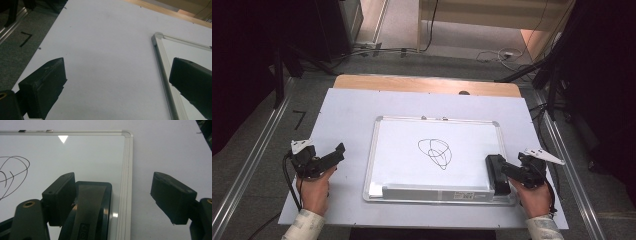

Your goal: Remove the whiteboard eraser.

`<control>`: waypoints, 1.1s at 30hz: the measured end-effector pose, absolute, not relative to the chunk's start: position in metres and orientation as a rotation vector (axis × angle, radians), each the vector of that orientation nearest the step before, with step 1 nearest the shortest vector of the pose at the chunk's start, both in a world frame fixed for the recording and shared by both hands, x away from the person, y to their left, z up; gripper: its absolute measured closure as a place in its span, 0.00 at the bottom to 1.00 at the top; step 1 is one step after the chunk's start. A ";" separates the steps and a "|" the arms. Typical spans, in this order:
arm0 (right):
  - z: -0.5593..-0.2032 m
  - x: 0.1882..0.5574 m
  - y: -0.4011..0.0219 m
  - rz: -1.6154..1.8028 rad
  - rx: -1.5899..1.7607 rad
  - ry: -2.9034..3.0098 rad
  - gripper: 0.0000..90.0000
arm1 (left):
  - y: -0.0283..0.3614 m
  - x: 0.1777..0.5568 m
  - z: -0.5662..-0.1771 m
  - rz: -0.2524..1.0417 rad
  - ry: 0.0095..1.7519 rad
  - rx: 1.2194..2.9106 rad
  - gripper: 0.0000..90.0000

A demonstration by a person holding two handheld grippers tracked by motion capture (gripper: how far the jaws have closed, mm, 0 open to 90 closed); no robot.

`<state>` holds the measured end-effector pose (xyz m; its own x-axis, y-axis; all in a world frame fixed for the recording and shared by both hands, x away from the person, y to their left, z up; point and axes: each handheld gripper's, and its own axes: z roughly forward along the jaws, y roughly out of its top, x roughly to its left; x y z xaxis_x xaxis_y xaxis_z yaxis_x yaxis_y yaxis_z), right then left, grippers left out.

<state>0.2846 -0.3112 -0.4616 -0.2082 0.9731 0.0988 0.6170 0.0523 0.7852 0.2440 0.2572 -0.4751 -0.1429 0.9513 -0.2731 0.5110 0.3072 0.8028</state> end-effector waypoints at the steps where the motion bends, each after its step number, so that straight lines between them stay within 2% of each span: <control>1: -0.462 0.285 -0.310 1.006 1.590 1.877 0.21 | 0.257 0.244 -0.475 0.703 1.776 1.316 0.02; 5: -0.462 0.284 -0.308 1.002 1.585 1.883 0.21 | 0.255 0.240 -0.471 0.766 1.764 1.301 0.02; 23: -0.469 0.288 -0.287 0.957 1.598 1.895 0.25 | 0.254 0.243 -0.475 0.755 1.800 1.312 0.02; 33: -0.480 0.294 -0.277 0.842 1.608 1.926 0.31 | 0.255 0.244 -0.477 0.745 1.810 1.310 0.03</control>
